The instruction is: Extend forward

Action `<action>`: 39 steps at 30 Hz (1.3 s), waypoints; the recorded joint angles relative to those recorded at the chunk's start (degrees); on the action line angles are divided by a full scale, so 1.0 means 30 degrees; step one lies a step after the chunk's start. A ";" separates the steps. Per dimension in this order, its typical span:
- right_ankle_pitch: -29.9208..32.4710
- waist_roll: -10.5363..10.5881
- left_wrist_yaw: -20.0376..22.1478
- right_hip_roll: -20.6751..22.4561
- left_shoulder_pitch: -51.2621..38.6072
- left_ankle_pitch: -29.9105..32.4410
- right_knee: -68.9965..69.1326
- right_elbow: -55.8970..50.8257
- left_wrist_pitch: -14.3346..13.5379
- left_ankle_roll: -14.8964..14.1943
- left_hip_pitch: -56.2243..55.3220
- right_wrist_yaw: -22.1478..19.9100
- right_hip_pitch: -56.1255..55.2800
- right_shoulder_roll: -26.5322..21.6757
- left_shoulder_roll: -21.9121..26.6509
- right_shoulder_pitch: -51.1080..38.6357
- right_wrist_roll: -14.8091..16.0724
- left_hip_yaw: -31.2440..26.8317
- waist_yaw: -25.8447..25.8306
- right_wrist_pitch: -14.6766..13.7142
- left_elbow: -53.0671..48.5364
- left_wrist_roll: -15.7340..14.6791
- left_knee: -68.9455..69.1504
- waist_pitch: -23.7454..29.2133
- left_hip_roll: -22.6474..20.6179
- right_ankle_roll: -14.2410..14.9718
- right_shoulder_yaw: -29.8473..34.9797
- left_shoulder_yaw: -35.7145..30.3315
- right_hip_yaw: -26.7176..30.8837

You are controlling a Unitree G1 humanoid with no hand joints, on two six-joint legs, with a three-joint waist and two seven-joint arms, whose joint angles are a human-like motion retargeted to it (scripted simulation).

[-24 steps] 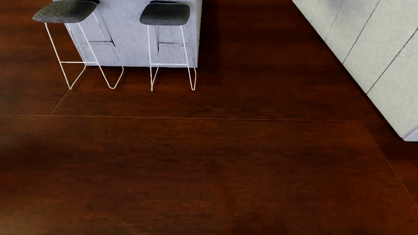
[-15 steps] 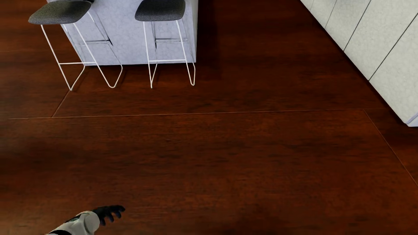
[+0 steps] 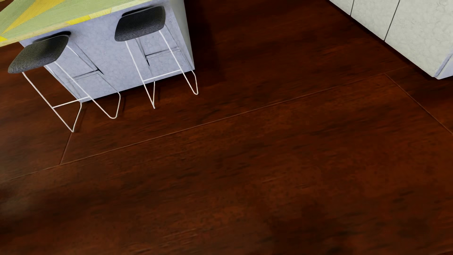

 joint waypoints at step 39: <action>-0.0356 -0.0025 0.0000 0.0071 0.1784 -0.0377 -0.0004 -0.0041 0.0000 0.0000 0.0599 0.0000 0.0291 -0.0258 0.0517 0.0707 0.0000 0.0000 -0.0010 0.0000 -0.1188 0.0000 -0.0309 -0.0425 0.0110 0.0000 0.0122 0.0000 0.0000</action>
